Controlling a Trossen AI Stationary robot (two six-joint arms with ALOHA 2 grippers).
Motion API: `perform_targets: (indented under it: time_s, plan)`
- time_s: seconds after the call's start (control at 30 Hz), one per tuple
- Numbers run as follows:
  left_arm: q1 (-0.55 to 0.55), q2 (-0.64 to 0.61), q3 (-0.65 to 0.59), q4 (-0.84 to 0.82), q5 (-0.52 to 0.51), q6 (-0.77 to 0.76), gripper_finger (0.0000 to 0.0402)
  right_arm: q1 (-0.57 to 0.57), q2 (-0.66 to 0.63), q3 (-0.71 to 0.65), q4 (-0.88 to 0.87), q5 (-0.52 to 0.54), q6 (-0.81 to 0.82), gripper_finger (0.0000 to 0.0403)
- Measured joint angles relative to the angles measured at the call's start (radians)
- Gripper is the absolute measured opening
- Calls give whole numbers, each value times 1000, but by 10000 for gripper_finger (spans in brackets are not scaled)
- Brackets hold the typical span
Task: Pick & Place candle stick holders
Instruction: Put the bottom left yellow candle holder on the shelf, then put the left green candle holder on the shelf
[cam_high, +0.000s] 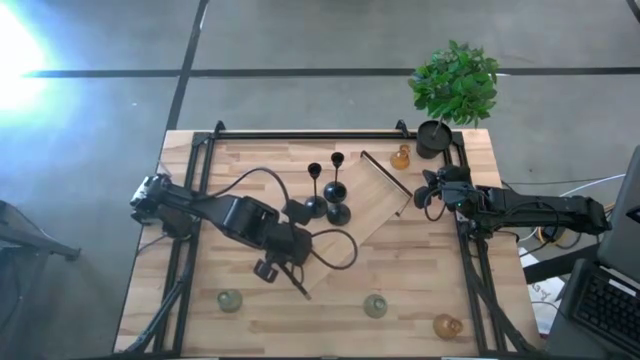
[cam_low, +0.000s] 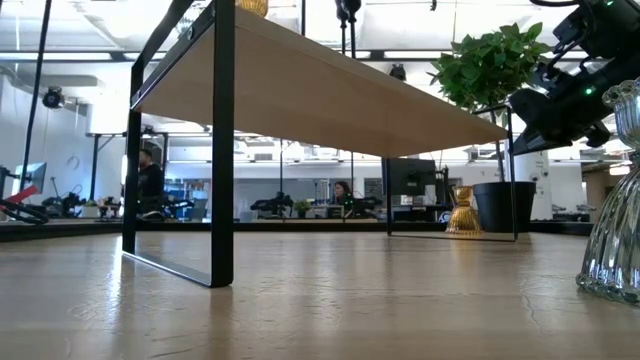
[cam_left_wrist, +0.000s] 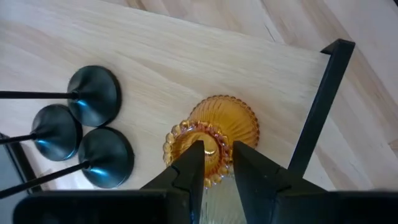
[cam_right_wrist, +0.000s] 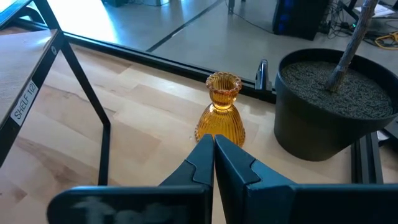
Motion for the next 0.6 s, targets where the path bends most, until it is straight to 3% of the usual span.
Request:
perform_targets:
  time_s: [0.27,0.6]
  plan:
    - [0,-2,116,-44,0,-30,88,0,0,0,0,0,0,8]
    - [0,-2,443,-193,1,-191,88,0,0,0,0,0,0,8]
